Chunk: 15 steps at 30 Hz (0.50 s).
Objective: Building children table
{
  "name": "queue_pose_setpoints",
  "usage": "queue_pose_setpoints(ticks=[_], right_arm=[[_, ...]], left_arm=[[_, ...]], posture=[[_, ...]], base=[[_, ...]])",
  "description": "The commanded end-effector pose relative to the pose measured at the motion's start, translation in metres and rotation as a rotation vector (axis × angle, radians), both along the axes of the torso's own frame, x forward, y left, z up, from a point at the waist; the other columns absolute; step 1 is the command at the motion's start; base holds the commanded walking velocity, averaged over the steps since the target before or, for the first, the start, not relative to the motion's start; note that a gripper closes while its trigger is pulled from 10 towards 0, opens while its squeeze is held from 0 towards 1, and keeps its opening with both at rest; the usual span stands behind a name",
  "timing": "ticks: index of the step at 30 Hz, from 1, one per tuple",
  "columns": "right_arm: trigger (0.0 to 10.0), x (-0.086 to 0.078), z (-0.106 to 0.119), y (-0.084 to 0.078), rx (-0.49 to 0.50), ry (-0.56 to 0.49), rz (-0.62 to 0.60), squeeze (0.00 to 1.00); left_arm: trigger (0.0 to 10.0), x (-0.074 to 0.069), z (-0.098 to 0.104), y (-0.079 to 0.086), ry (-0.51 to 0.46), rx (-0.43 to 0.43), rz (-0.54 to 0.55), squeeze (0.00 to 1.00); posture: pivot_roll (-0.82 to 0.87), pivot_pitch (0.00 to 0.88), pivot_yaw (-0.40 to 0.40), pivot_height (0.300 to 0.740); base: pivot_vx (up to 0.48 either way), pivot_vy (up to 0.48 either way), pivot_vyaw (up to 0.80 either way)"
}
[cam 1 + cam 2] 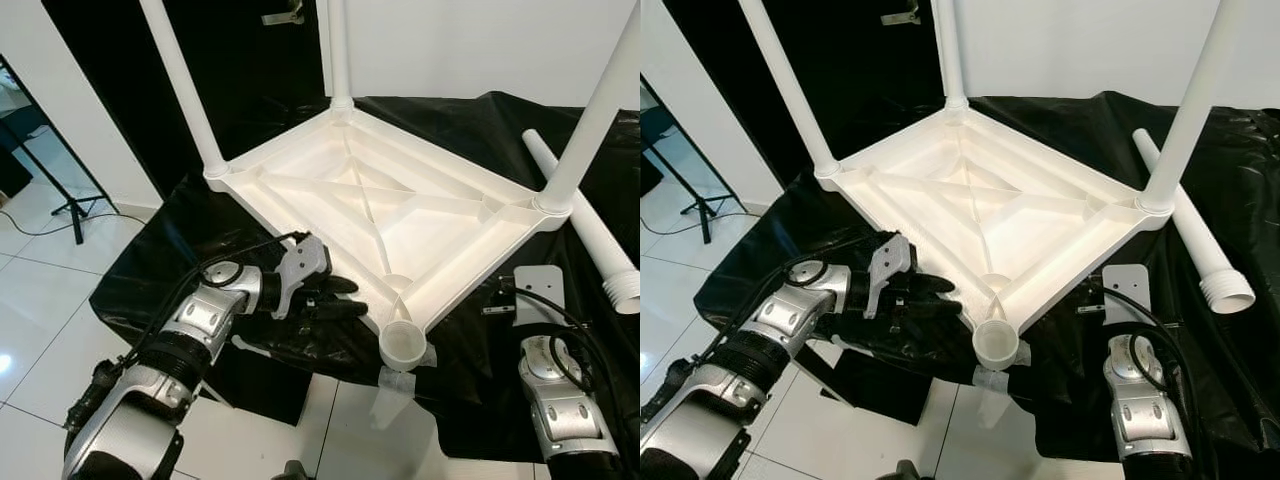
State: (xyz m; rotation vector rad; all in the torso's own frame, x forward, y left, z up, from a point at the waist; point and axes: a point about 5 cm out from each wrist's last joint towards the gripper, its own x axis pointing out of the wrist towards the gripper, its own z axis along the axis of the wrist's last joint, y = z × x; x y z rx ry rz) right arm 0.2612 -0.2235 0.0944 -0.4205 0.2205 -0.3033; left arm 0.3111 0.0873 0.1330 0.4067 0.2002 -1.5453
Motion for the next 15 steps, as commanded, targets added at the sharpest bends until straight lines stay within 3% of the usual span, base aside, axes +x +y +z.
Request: queue_pose_setpoints(ticks=[1, 3, 7, 9, 11, 15], right_arm=[[10.0, -0.010, -0.021, 0.001, 0.031, 0.111, -0.012, 0.00], [10.0, -0.010, -0.020, 0.003, 0.041, 0.107, -0.014, 0.00], [10.0, -0.010, -0.020, 0.003, 0.045, 0.107, -0.016, 0.00], [10.0, -0.012, -0.020, 0.004, 0.053, 0.110, -0.021, 0.00], [10.0, -0.013, -0.021, 0.005, 0.060, 0.113, -0.023, 0.00], [10.0, -0.014, -0.021, 0.005, 0.062, 0.113, -0.024, 0.00]], left_arm=[[10.0, -0.009, -0.001, 0.004, 0.054, 0.061, -0.195, 0.00], [10.0, -0.004, 0.000, 0.000, 0.003, 0.103, -0.224, 0.00], [10.0, -0.003, 0.002, -0.004, -0.024, 0.112, -0.233, 0.00], [10.0, -0.001, 0.005, -0.012, -0.084, 0.118, -0.248, 0.00], [10.0, -0.002, 0.002, -0.014, -0.126, 0.186, -0.288, 0.00], [10.0, -0.002, 0.000, -0.013, -0.139, 0.223, -0.304, 0.00]], posture=[[0.03, 0.000, 0.093, 0.740], [0.02, 0.000, 0.102, 0.740], [0.02, 0.000, 0.104, 0.740], [0.01, 0.000, 0.107, 0.740], [0.01, 0.000, 0.108, 0.740], [0.01, 0.000, 0.108, 0.740]], base=[[0.000, 0.000, 0.00], [0.000, 0.000, 0.00], [0.000, 0.000, 0.00], [0.000, 0.000, 0.00], [0.000, 0.000, 0.00], [0.000, 0.000, 0.00]])
